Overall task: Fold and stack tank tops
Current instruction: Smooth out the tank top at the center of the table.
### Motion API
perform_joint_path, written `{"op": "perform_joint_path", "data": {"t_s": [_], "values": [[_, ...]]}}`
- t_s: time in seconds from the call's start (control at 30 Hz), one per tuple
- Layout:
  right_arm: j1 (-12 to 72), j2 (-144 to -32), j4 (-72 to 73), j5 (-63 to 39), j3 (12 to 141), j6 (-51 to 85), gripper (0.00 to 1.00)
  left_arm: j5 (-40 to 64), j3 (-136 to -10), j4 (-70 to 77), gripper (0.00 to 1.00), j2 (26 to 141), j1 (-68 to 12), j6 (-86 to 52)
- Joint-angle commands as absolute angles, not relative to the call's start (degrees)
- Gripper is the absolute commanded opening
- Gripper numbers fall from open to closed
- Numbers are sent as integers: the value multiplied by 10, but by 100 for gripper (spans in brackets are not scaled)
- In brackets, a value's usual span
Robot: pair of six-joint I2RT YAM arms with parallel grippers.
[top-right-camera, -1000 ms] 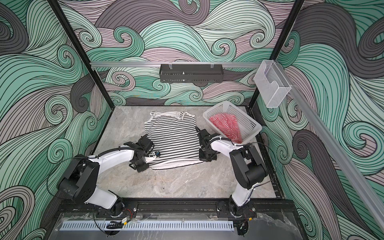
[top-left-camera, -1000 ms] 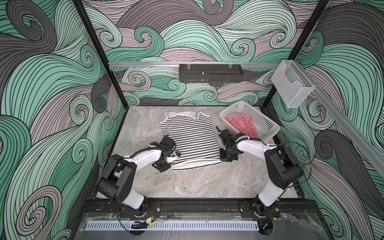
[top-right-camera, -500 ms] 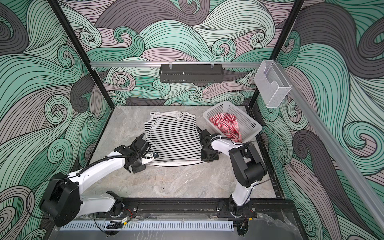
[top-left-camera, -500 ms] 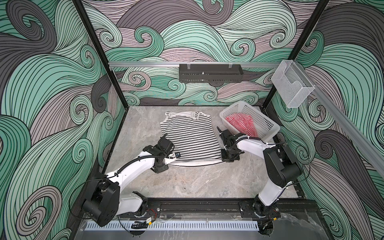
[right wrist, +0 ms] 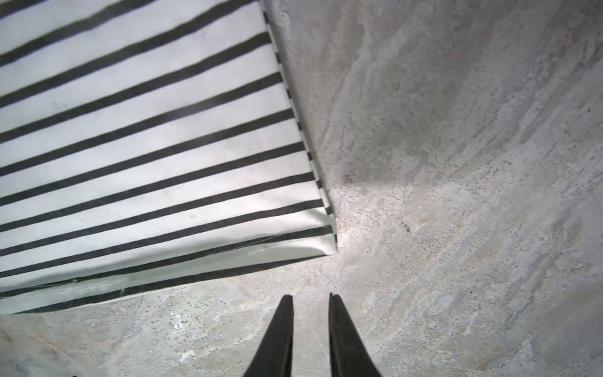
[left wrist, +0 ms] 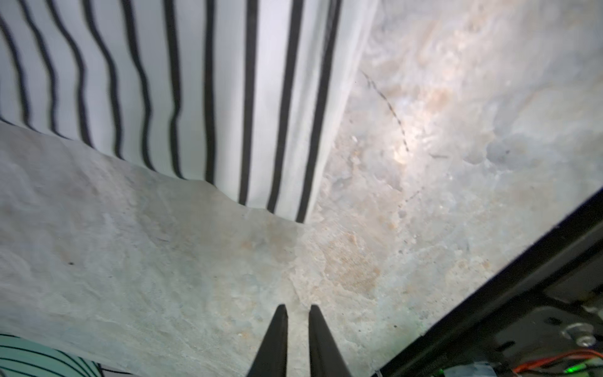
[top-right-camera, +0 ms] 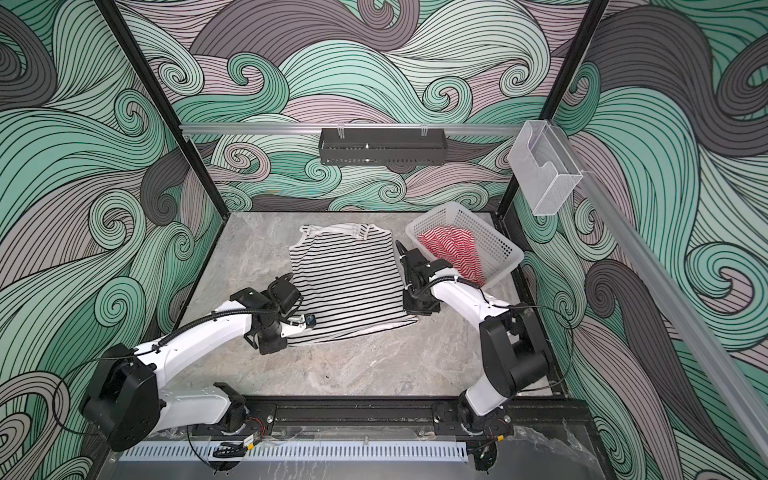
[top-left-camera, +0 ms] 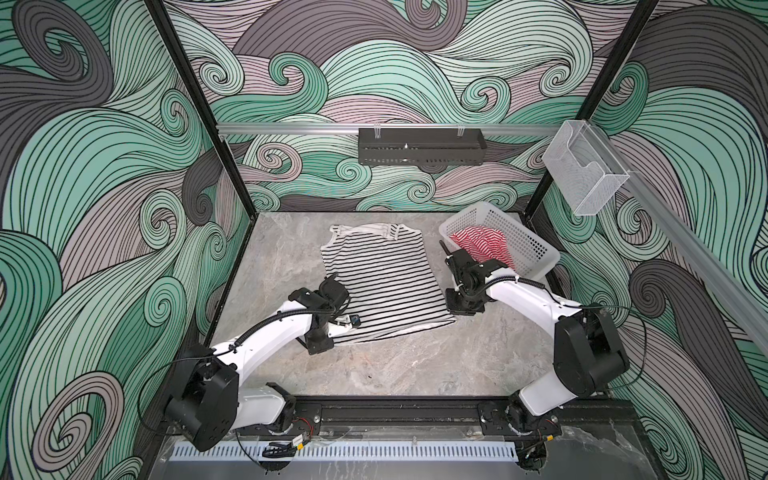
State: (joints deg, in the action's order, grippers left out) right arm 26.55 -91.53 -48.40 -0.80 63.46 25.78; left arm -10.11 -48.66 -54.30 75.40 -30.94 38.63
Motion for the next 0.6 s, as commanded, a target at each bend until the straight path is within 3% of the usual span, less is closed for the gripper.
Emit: {"op": "perform_joint_path", "data": {"t_s": [0.0,0.27,0.57], "values": [[280,-946,-463,-34,651,275,19,-108,-543,-462,18,809,-313,341],[297,-1016,-409,-55,639,297,12,-111,-613,-409,17,984,-322,314],[282,-999,-442,5,582,286,12,-55,-533,-482,17,958,-374,353]]}}
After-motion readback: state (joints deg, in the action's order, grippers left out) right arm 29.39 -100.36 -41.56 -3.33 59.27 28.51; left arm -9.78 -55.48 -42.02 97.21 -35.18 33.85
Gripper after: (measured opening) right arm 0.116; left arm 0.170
